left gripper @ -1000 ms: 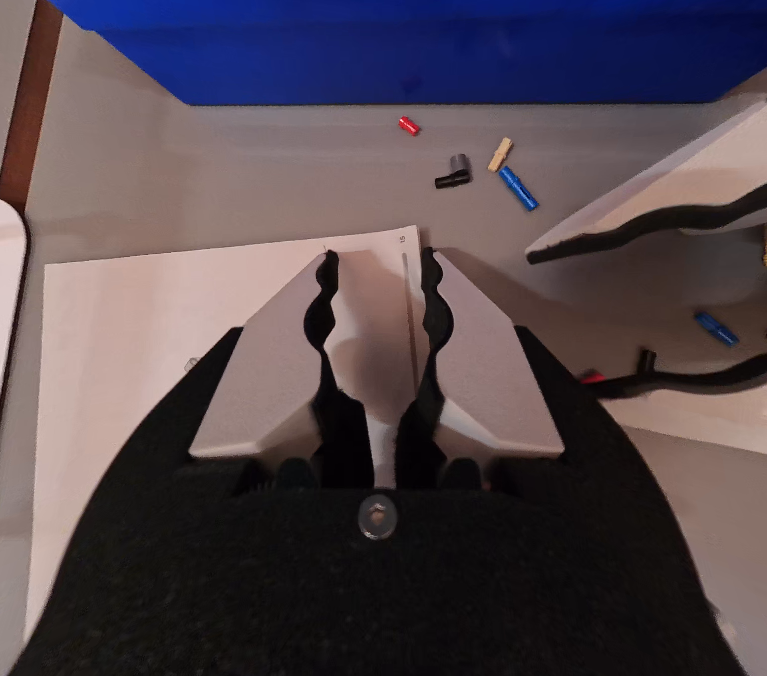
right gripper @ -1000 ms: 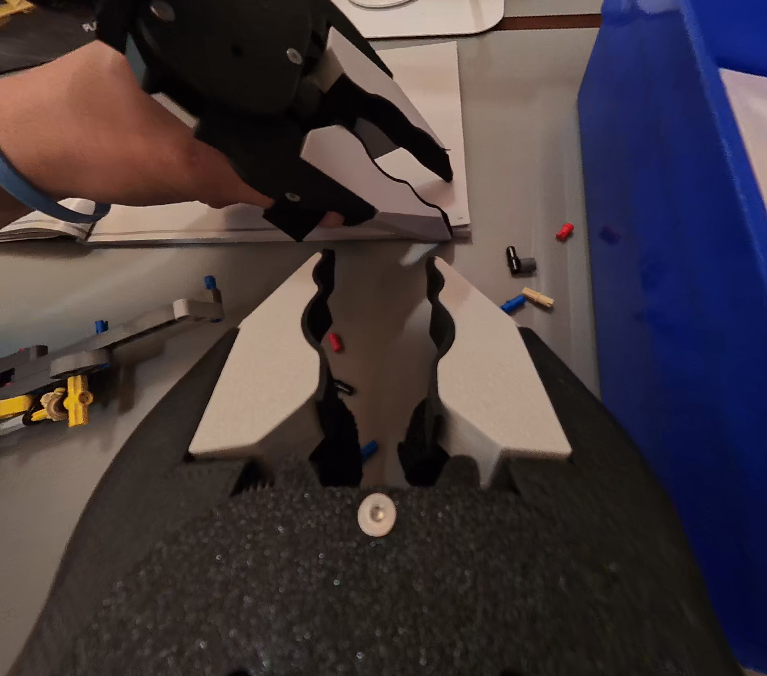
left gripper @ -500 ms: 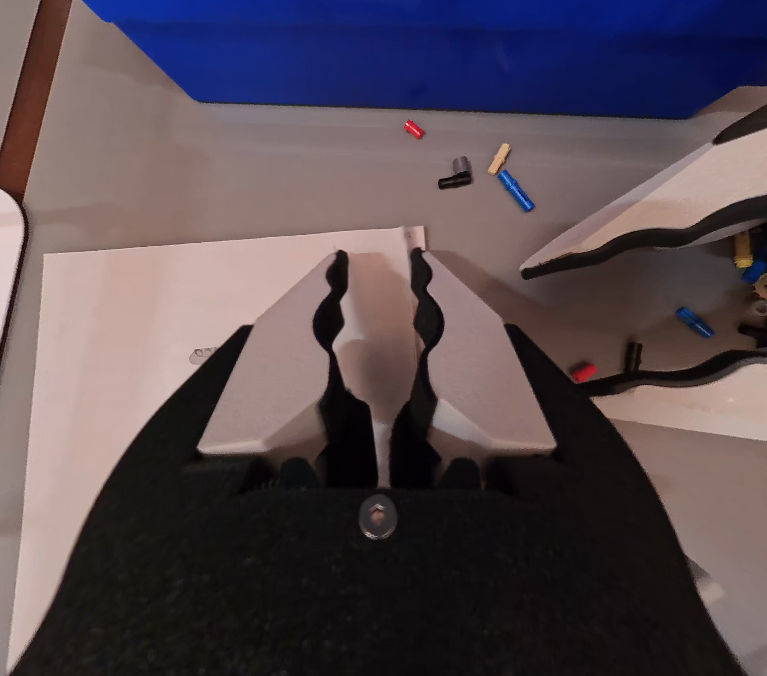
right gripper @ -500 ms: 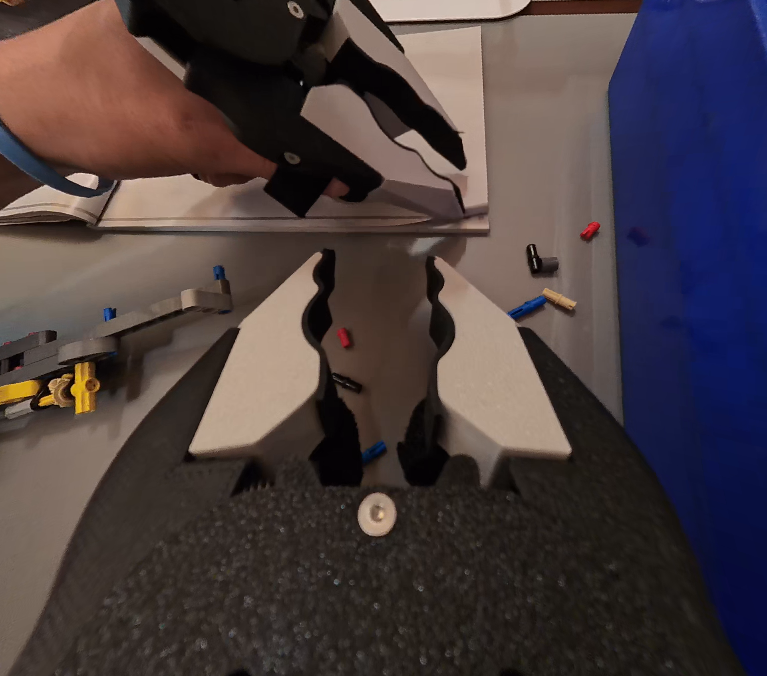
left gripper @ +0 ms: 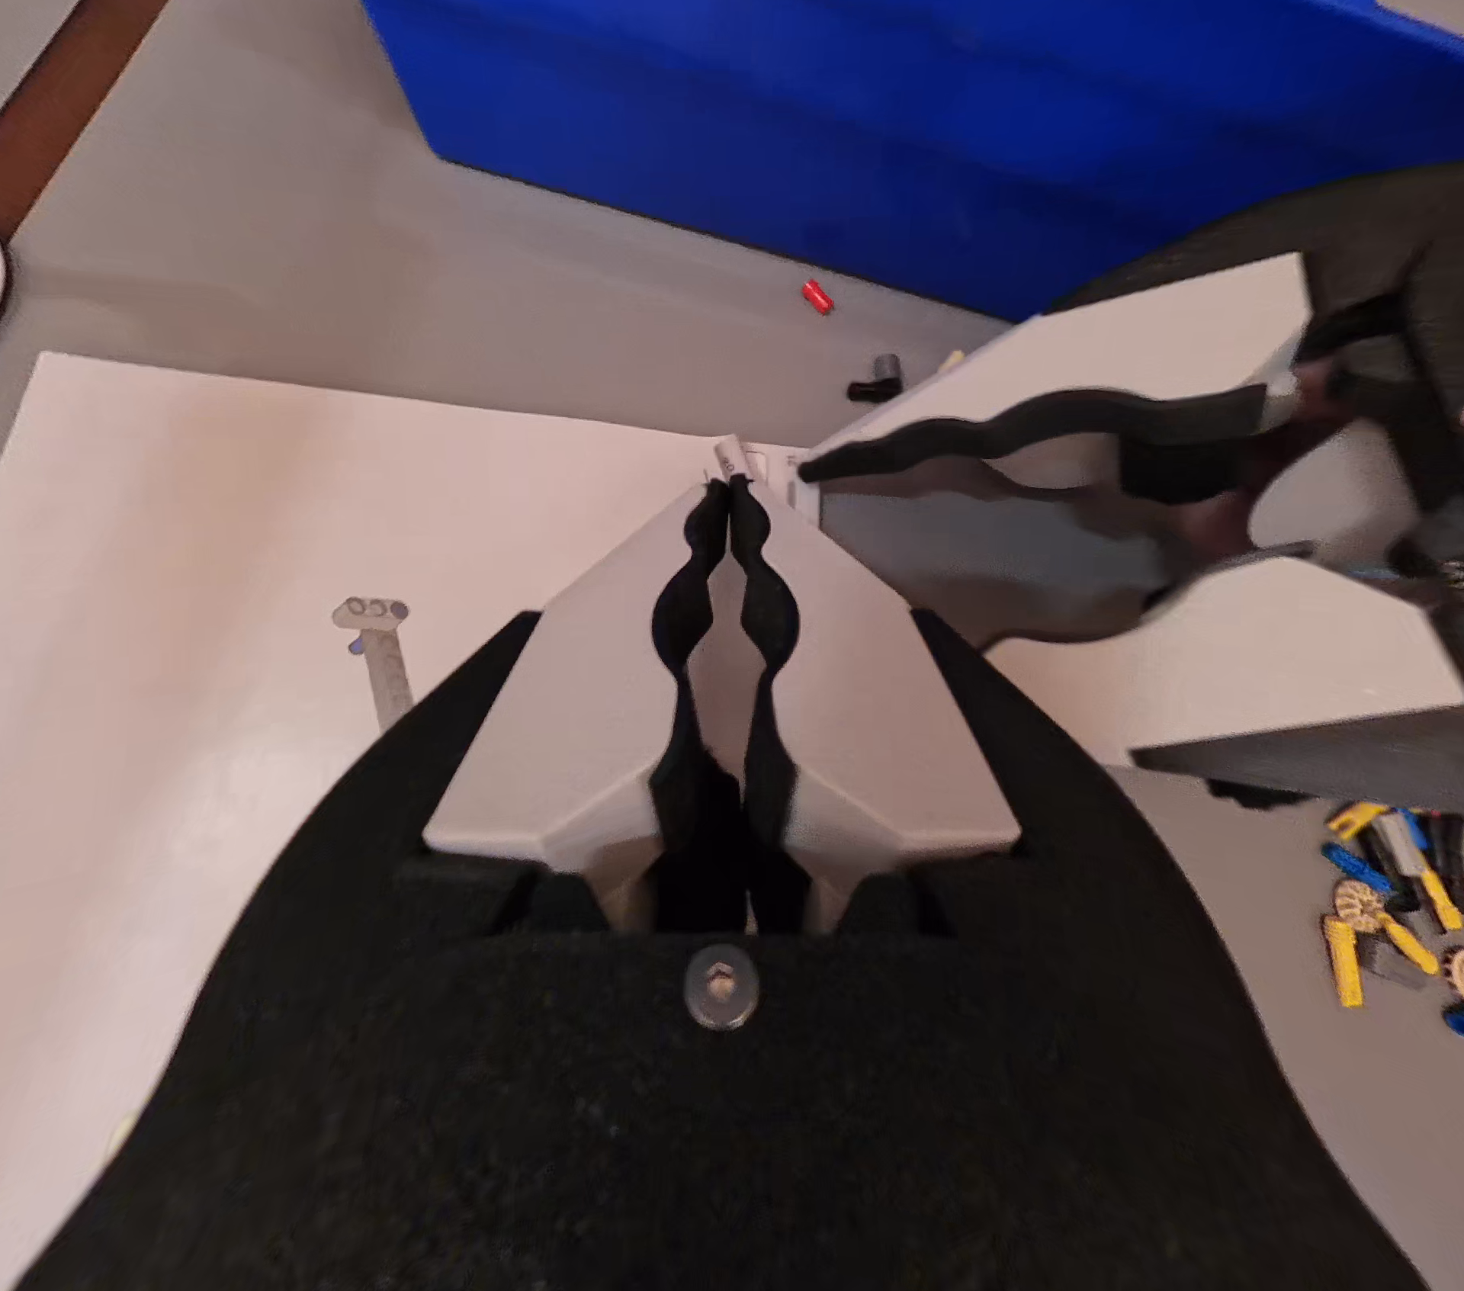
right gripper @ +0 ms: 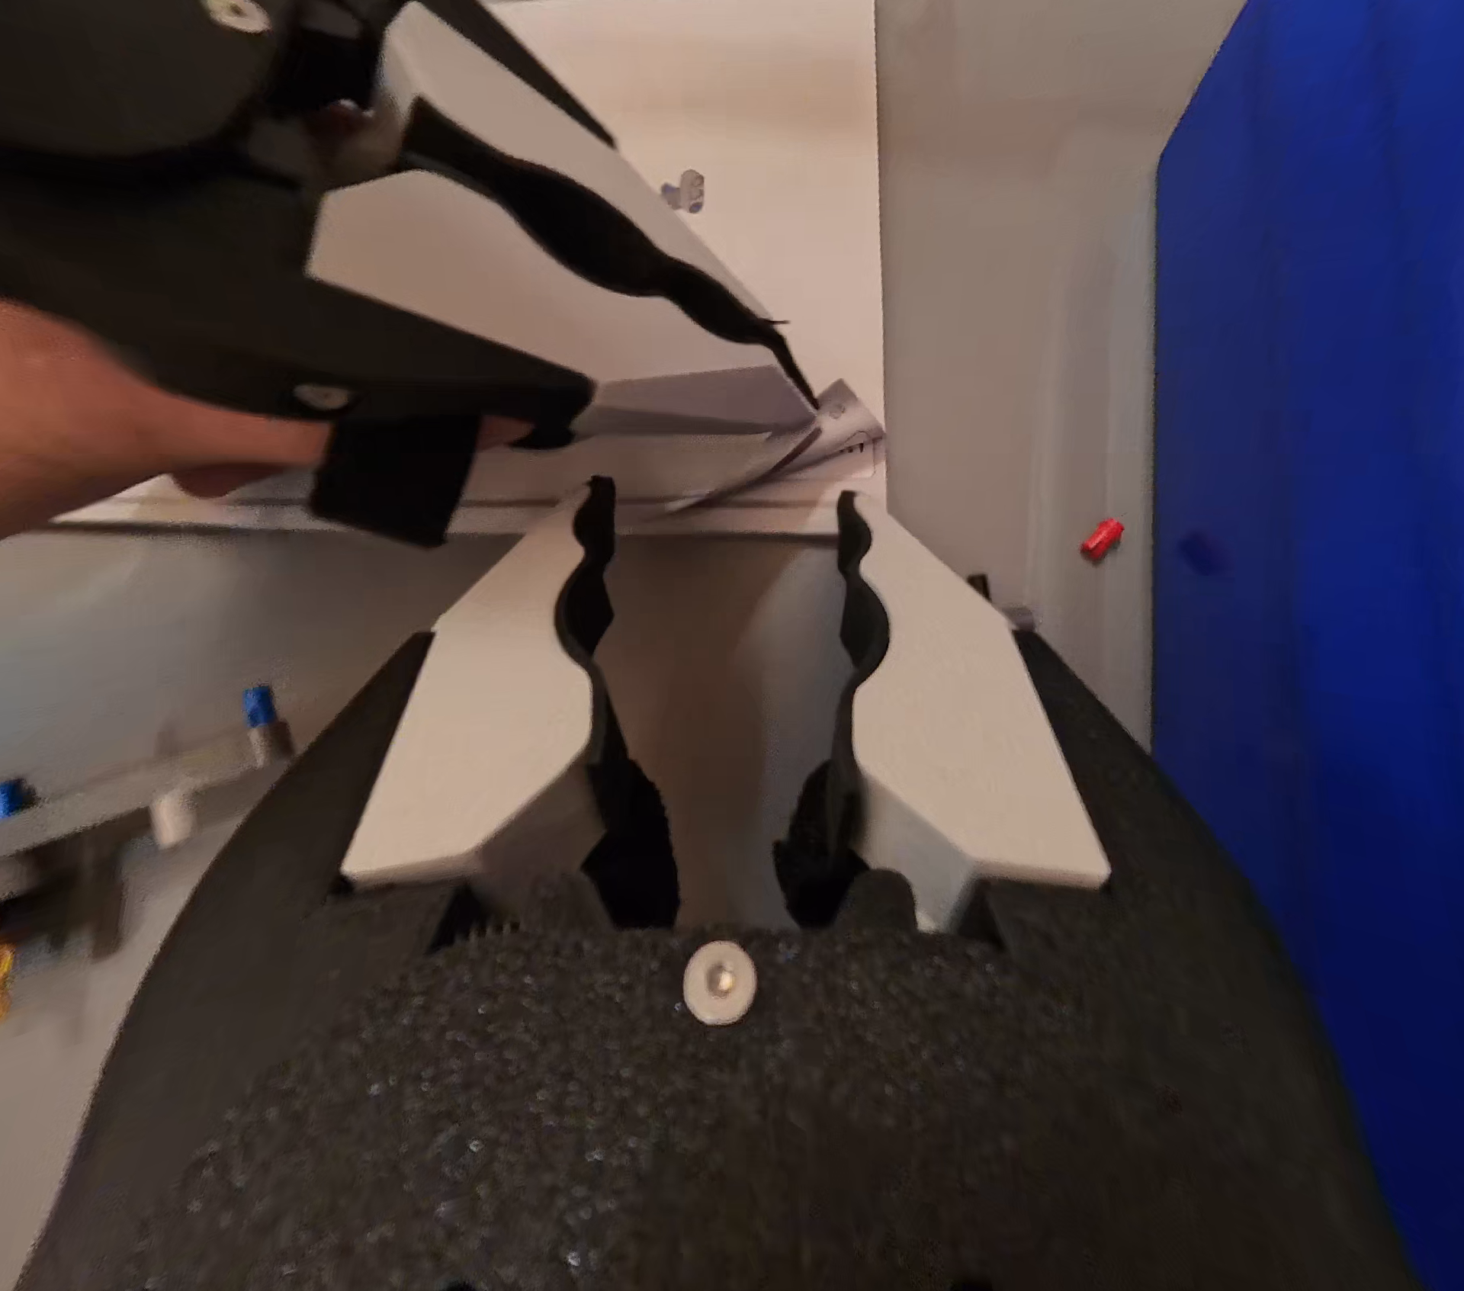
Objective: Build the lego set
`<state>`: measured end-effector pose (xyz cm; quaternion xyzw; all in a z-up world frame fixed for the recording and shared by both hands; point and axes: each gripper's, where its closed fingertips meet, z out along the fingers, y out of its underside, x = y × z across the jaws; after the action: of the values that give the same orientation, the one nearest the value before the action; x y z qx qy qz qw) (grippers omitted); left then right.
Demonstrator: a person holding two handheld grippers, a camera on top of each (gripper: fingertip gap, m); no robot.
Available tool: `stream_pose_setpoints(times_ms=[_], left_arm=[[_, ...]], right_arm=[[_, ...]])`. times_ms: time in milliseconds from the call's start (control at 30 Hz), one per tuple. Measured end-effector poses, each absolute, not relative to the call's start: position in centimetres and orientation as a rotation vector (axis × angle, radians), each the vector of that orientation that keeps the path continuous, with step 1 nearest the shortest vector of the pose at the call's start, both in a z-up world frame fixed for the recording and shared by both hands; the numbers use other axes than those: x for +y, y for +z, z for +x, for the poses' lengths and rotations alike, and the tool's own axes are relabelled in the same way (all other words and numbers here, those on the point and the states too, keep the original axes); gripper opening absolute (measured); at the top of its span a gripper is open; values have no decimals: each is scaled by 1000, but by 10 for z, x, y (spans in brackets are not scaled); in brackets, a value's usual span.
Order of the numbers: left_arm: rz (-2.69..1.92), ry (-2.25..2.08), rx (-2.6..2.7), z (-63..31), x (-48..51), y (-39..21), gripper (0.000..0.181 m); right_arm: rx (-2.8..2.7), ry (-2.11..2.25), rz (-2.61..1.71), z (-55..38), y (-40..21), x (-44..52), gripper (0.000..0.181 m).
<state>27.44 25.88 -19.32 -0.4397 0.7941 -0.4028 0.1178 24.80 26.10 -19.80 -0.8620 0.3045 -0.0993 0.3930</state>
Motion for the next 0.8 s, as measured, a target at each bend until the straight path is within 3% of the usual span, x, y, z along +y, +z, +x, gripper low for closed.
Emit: stream_pose_setpoints(times_ms=[200,267,300,367,400,533,600,667,733,800], left_arm=[[-1416,-1356,2203,273,271,-176,0],[-1497,-1469,2138,268,277,-163,1],[-1553,-1545,2098,262,282,-155,7],[-1696,-1681,1974,248,301,-140,50],[-1756,-1752,1902,240,313,-132,62],[-1939,-1959,1586,206,369,-108,82],[-2012,-2045,1491,187,389,-103,74],[-2046,-2101,1453,170,400,-104,34],[-2081,-2135,1418,158,407,-109,12],[-2064,-2153,1407,148,412,-113,0]], right_arm=[[827,-197,-2206,266,-204,282,43],[788,-195,-2199,265,-200,289,16],[748,-205,-2189,263,-195,293,7],[585,-264,-2141,254,-175,303,2],[455,-292,-2122,243,-163,310,1],[-77,-509,-2085,183,-129,337,1],[-222,-685,-2090,167,-125,349,1],[-331,-679,-2114,142,-129,361,2],[-381,-639,-2124,123,-131,371,7],[-399,-520,-2155,106,-134,374,26]])
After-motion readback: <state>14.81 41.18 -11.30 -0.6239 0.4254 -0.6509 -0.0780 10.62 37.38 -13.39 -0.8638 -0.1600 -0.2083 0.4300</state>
